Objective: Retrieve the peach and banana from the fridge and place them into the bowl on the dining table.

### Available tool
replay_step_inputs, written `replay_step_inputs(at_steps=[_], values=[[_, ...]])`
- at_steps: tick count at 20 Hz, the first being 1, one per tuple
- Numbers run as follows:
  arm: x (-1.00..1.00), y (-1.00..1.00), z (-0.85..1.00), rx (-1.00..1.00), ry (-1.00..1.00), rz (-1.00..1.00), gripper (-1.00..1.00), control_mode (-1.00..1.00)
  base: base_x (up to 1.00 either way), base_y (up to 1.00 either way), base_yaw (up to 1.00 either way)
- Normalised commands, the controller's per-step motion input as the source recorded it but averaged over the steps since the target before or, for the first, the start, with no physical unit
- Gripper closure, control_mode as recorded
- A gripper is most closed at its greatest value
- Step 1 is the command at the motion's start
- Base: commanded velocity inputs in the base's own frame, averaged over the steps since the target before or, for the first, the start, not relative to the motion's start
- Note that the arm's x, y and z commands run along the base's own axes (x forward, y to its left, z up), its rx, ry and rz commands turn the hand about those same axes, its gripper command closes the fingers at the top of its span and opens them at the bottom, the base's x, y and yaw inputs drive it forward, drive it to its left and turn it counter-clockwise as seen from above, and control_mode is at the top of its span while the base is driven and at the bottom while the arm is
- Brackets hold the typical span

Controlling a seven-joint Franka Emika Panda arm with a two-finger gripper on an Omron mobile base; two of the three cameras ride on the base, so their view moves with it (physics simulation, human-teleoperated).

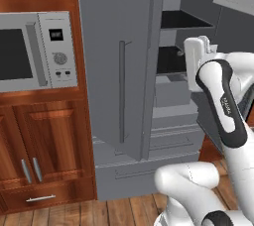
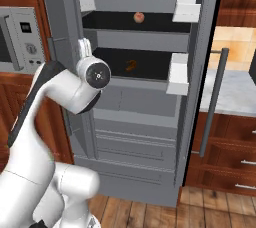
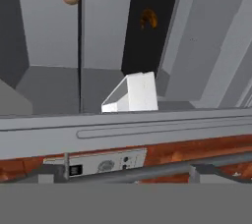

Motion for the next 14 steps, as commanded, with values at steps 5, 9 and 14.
replay_step_inputs(at_steps=[5,9,14], values=[[0.89,0.0,0.0,0.01,0.09,0.06,-1.0,-1.0,0.0,0.0,0.0],[0.91,0.0,0.0,0.0,0.12,0.13,-1.0,-1.0,0.0,0.0,0.0],[0.76,0.0,0.0,0.0,0.07,0.19,-1.0,-1.0,0.0,0.0,0.0]])
